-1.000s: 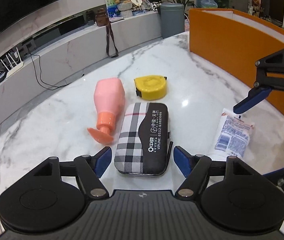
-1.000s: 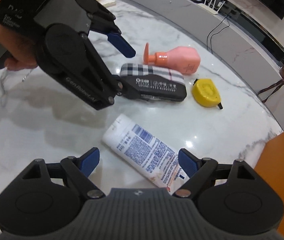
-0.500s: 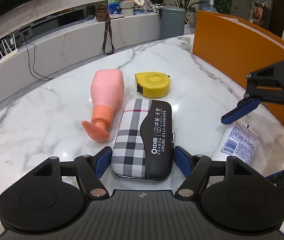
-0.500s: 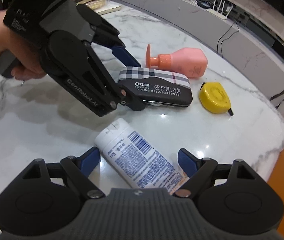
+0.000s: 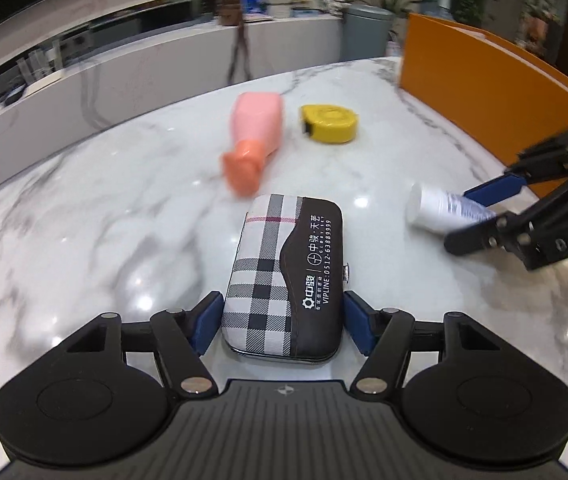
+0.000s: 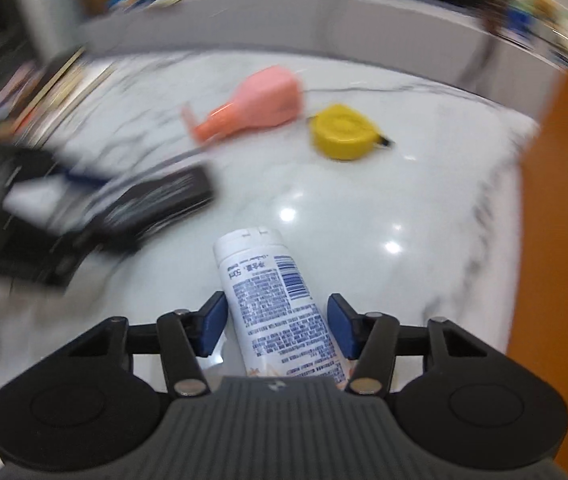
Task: Organize rigid objects
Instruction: 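Grasp the plaid case with the left tool while the right tool grasps the white lotion tube, then lift the plaid case and lotion tube and carry them toward the storage box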
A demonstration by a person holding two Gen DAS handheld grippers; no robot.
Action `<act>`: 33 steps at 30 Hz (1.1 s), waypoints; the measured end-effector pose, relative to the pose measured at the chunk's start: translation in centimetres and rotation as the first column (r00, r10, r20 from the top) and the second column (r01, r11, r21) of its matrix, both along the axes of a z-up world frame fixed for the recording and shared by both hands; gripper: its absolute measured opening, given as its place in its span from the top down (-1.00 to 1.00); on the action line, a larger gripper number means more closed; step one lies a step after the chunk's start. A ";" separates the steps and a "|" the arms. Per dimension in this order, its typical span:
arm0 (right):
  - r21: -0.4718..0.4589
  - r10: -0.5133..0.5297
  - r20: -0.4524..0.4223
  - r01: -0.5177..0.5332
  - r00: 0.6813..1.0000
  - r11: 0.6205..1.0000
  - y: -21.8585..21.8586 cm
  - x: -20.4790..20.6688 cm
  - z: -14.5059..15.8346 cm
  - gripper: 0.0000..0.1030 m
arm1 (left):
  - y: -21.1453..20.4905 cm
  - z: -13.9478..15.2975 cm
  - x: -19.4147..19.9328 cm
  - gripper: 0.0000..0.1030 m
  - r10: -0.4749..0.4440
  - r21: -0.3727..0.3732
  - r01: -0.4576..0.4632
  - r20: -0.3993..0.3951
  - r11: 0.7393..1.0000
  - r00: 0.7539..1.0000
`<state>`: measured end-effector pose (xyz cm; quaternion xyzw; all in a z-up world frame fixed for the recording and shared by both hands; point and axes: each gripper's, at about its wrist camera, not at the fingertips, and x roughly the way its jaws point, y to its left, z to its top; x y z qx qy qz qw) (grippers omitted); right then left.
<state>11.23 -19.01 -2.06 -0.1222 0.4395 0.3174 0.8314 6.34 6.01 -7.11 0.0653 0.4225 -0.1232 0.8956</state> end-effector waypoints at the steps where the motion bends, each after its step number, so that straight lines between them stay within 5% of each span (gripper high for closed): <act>1: 0.023 -0.043 0.021 0.043 0.999 0.999 0.0 -0.6 -0.2 -0.10 | 0.1 0.0 -0.6 -0.44 0.023 -0.001 -0.023 0.010 1.000 1.000; 3: 0.081 -0.087 0.056 0.082 0.995 0.993 0.2 -1.7 -0.8 -0.11 | 0.0 -0.1 -1.5 -0.44 0.041 0.002 -0.041 0.044 0.999 0.998; 8: 0.045 0.050 0.168 -0.059 0.984 0.997 1.7 -4.0 -1.6 -0.38 | -0.8 -0.1 -1.2 -0.61 0.018 0.025 -0.020 0.072 1.000 0.997; 25: 0.132 0.075 0.291 -0.117 0.954 0.984 -0.2 -3.4 -2.9 -0.38 | -1.6 -1.5 0.3 -0.80 0.055 -0.039 -0.049 0.187 0.998 0.981; 30: 0.131 0.052 0.296 -0.095 0.954 0.987 -0.4 -3.1 -2.8 -0.26 | -1.5 -1.5 0.4 -0.48 0.078 -0.054 -0.068 0.207 0.996 0.975; 33: 0.130 0.042 0.299 -0.084 0.953 0.988 -0.5 -3.0 -2.8 0.01 | -1.5 -1.3 0.5 -0.47 0.076 -0.051 -0.068 0.196 0.996 0.978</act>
